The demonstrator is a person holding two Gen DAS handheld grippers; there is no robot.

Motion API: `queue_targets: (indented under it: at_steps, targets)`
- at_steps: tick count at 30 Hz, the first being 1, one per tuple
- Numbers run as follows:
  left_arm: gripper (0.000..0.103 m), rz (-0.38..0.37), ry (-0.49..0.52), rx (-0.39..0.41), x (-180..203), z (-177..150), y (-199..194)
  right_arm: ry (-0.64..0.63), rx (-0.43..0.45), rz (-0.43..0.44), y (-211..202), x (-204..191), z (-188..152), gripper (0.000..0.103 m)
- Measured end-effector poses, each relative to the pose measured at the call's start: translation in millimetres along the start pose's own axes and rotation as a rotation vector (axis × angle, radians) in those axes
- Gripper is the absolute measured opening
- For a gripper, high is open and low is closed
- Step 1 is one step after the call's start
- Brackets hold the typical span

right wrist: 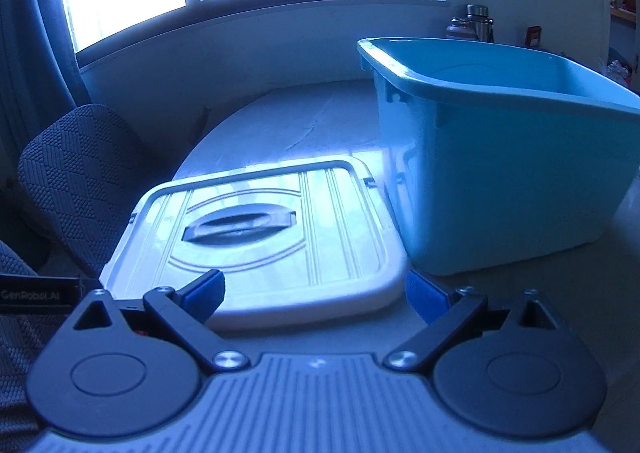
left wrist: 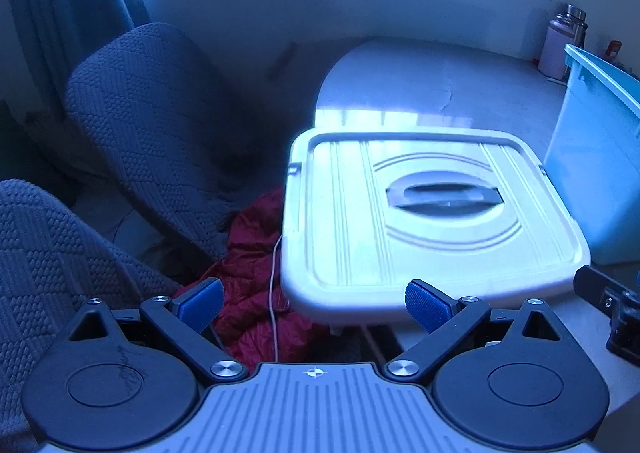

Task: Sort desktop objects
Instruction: 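Lower both grippers over the white lid toward its handle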

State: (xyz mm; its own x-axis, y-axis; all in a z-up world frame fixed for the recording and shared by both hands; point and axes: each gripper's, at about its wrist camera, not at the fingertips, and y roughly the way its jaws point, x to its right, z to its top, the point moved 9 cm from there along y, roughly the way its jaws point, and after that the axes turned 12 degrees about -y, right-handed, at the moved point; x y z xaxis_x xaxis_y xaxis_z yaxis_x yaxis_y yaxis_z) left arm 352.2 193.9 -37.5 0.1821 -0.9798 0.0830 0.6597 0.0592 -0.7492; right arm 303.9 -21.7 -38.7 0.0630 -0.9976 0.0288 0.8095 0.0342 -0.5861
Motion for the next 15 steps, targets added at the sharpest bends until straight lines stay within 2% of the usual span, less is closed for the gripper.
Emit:
queue_targets:
  at_steps: [10,15]
  targets:
    - [0.099,0.023,0.005,-0.06,18,42,55,-0.025,-0.044,0.067,51,-9,22,0.097]
    - [0.099,-0.009,-0.014,-0.124,29,59,88,-0.053,-0.068,0.087,67,-10,25,0.097]
